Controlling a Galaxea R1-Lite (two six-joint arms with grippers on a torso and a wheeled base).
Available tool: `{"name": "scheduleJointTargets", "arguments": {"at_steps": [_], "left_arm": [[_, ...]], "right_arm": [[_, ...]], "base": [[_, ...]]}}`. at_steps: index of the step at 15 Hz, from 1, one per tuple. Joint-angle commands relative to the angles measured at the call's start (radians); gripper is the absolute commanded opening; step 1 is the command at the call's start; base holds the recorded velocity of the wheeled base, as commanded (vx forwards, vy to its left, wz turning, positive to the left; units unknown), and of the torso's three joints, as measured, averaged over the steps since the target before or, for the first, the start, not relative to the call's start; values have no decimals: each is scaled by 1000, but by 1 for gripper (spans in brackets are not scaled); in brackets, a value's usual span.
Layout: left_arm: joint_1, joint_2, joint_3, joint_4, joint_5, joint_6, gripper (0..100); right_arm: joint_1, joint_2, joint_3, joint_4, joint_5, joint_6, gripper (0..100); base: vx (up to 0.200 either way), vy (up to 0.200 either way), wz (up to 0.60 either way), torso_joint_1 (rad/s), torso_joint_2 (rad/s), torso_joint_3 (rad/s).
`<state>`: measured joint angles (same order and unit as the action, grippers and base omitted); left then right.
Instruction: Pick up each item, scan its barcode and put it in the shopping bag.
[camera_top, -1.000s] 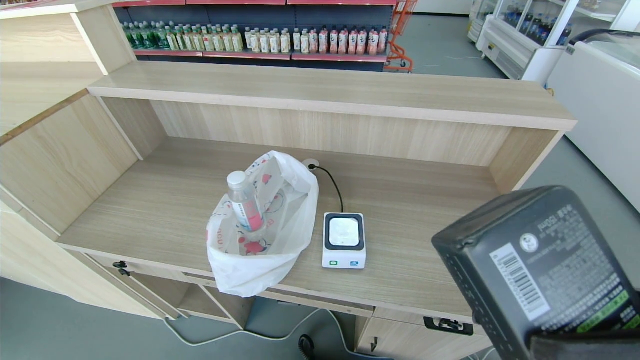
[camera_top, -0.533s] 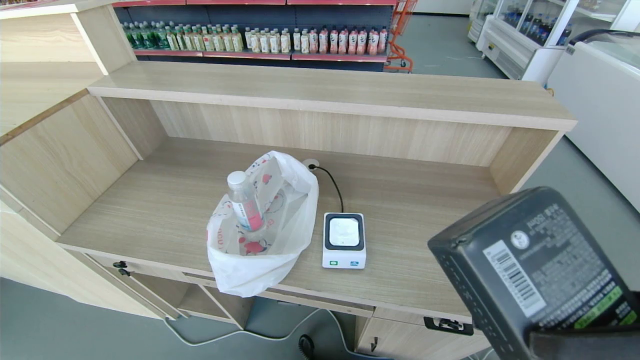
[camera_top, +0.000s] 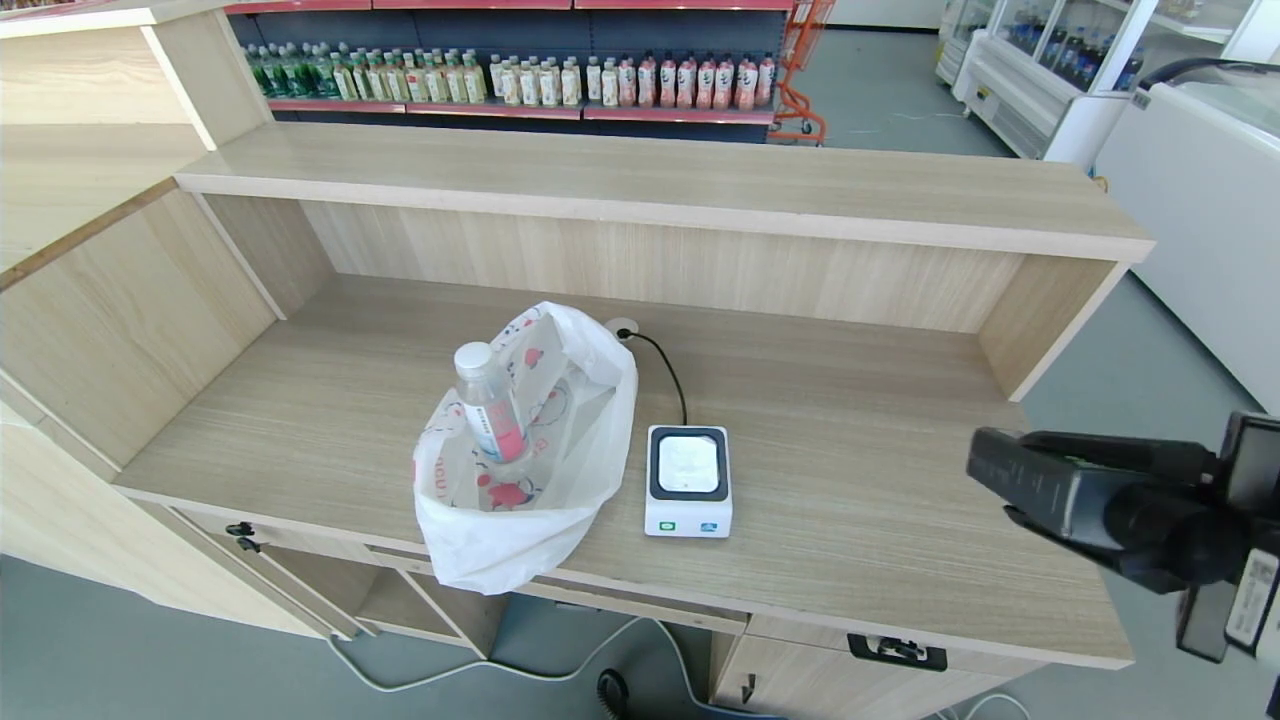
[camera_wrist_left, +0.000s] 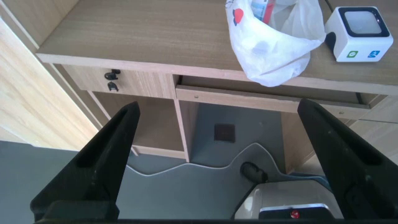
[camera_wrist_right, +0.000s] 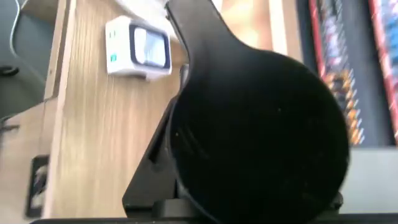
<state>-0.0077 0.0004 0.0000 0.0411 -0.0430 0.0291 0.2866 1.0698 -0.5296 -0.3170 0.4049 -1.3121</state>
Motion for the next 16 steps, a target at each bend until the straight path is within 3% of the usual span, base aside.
{"name": "scheduleJointTargets", "arguments": {"at_steps": [1,5,6,8,10,16], "left_arm": [[0,0,0,0,0,0,100],[0,0,0,0,0,0,100],[0,0,0,0,0,0,100],[0,0,0,0,0,0,100],[0,0,0,0,0,0,100],[0,0,0,0,0,0,100]], "right_arm": [[-261,-100,-1,260,95,254,0],[-254,-71,-30,311,166,682,0],[-193,-14,-96,289,176,1007,0],[-161,67,-198,151,265,1578,0],[-159,188,-219,-28,321,1820,0],[-113,341,-191,-160,278,1849,0]], "base": [[0,0,0,0,0,0],[0,0,0,0,0,0],[0,0,0,0,0,0],[0,0,0,0,0,0],[0,0,0,0,0,0],[0,0,0,0,0,0]]}}
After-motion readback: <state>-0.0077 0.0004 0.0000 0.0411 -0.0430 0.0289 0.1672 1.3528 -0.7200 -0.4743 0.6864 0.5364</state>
